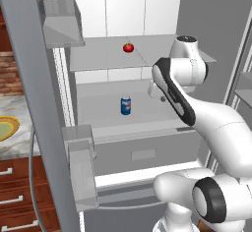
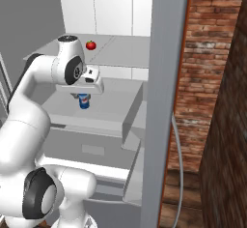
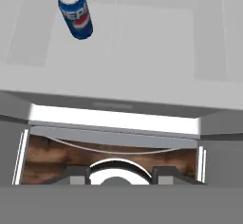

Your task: Pick tomato from the fridge and place it on the plate on the counter.

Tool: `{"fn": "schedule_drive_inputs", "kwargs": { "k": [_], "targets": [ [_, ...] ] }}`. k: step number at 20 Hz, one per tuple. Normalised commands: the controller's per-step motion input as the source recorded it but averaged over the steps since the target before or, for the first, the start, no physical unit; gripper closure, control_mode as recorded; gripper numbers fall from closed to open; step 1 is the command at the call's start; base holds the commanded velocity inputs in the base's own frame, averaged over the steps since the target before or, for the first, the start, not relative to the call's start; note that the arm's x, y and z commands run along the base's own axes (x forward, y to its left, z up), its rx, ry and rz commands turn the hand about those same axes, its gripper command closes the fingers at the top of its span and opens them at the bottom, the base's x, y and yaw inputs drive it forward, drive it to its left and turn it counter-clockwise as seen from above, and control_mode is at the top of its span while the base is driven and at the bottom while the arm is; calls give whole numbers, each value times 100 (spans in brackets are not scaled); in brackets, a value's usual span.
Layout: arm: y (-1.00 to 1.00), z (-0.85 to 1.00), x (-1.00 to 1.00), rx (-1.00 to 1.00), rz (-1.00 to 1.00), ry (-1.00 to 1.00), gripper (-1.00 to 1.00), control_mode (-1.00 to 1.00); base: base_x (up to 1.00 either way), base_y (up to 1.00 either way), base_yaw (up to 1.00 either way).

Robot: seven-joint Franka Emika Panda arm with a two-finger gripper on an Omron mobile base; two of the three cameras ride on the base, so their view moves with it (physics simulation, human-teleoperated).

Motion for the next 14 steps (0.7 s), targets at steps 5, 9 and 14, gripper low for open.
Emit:
{"fn": "schedule_drive_inputs", "kwargs": {
  "k": [5,9,14],
  "targets": [
    [34,3,-4,0,0,-16,-100,-100,0,0,0],
    [45,39,-16,-3,-2,-38,-100,-100,0,0,0],
    [4,86,-2,4,-7,-32,-100,-100,0,0,0]
  ]
}}
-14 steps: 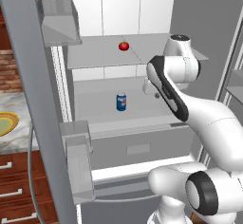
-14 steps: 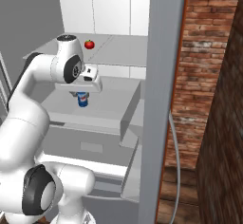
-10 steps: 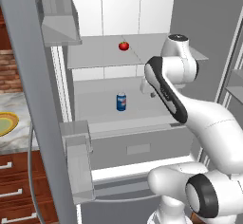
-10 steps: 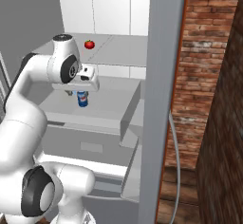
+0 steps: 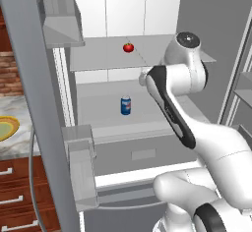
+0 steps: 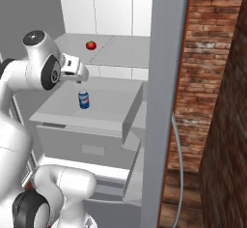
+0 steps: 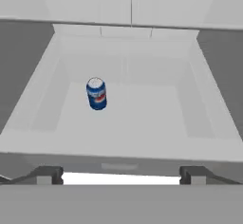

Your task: Pick tomato from the fridge and place it on the plate on the counter.

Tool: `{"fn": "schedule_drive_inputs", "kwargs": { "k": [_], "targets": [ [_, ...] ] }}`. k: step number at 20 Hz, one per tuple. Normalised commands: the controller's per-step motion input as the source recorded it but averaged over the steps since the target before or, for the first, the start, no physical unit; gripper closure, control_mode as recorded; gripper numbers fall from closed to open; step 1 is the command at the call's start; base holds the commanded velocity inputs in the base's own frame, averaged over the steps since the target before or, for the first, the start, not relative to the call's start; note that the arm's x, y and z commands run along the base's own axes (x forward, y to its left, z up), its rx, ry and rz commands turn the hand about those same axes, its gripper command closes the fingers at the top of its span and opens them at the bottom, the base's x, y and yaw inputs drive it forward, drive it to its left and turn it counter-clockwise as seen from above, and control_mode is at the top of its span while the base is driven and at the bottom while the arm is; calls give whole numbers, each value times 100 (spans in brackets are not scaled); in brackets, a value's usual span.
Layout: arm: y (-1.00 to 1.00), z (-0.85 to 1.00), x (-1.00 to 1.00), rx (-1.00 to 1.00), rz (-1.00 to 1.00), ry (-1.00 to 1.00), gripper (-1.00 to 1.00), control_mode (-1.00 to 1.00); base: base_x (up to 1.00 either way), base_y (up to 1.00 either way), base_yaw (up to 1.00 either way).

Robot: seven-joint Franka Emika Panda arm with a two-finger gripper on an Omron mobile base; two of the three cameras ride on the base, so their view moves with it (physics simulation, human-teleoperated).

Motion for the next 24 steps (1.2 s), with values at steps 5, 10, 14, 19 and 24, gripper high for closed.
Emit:
{"fn": "schedule_drive_inputs", "kwargs": {
  "k": [5,10,14,19,24],
  "targets": [
    [-11,59,0,14,-5,-11,-100,-100,0,0,0],
    [-6,60,-3,8,0,-15,-100,-100,0,0,0],
    [0,44,1,0,0,-31,-100,-100,0,0,0],
    [0,2,44,0,4,-2,-100,-100,0,0,0],
    [0,0,40,0,2,-1,-100,-100,0,0,0]
  ]
}}
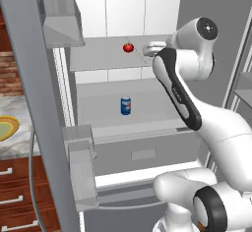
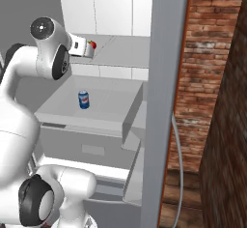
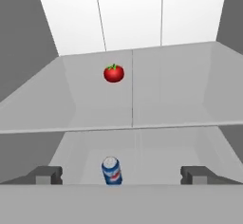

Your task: Pick tomato from the fridge and place it on the plate on the counter.

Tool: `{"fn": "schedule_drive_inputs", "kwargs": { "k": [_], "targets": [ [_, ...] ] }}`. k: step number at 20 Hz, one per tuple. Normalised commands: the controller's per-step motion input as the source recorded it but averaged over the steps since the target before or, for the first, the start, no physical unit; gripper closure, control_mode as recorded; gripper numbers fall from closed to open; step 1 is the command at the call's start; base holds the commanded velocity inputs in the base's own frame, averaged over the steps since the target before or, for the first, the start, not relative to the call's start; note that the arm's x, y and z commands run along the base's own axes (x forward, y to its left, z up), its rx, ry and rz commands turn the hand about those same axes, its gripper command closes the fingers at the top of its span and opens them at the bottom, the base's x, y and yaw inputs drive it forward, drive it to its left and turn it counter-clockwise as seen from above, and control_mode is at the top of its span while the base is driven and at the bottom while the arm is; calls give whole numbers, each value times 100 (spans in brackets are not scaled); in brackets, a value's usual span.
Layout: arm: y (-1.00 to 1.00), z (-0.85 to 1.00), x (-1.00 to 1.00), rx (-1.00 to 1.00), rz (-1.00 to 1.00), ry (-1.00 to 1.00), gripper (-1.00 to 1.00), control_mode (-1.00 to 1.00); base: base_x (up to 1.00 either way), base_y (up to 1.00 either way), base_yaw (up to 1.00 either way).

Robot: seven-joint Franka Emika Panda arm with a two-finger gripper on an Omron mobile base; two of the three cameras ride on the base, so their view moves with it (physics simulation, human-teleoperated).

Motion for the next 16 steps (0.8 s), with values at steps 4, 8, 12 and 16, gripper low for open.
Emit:
{"fn": "schedule_drive_inputs", "kwargs": {
  "k": [4,8,12,16],
  "targets": [
    [0,1,44,-6,0,8,-100,-100,0,0,0],
    [4,0,49,-2,0,0,-100,-100,0,0,0],
    [6,-4,51,0,0,-10,-100,-100,0,0,0],
    [3,-3,38,0,0,-5,-100,-100,0,0,0]
  ]
}}
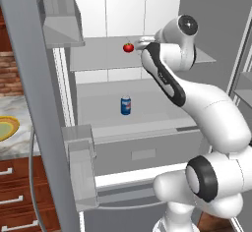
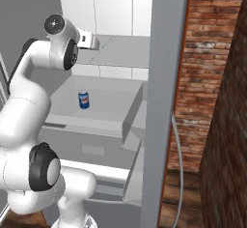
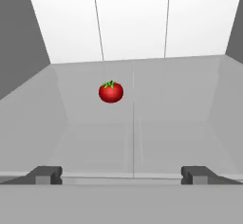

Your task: Pick tomato from the fridge and place it on the plate on the counter.

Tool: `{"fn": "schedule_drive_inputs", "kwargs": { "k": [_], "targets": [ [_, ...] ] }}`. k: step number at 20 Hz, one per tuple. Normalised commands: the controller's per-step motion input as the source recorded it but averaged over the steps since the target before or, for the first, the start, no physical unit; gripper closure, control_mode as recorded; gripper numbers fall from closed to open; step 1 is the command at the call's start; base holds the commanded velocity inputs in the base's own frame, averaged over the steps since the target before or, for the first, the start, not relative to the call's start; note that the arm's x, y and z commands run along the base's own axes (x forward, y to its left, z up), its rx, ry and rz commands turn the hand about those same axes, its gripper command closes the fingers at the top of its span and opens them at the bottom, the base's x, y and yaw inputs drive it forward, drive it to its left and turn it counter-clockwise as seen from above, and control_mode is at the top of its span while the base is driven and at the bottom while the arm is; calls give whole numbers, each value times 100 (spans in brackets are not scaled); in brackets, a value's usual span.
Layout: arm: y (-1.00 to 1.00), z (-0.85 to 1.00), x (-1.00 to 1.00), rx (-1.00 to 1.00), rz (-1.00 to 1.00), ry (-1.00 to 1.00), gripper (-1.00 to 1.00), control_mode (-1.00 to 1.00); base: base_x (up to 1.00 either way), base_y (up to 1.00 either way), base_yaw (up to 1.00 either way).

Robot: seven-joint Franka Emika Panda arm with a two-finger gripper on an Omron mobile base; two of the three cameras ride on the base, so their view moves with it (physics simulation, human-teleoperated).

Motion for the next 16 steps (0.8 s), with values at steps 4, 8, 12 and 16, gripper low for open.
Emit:
{"fn": "schedule_drive_inputs", "kwargs": {
  "k": [4,8,12,16],
  "targets": [
    [2,0,46,-3,0,0,-100,-100,0,0,0],
    [2,0,42,-3,0,0,-100,-100,0,0,0],
    [3,-2,51,0,3,0,-100,-100,0,0,0],
    [6,-1,38,0,3,0,-100,-100,0,0,0]
  ]
}}
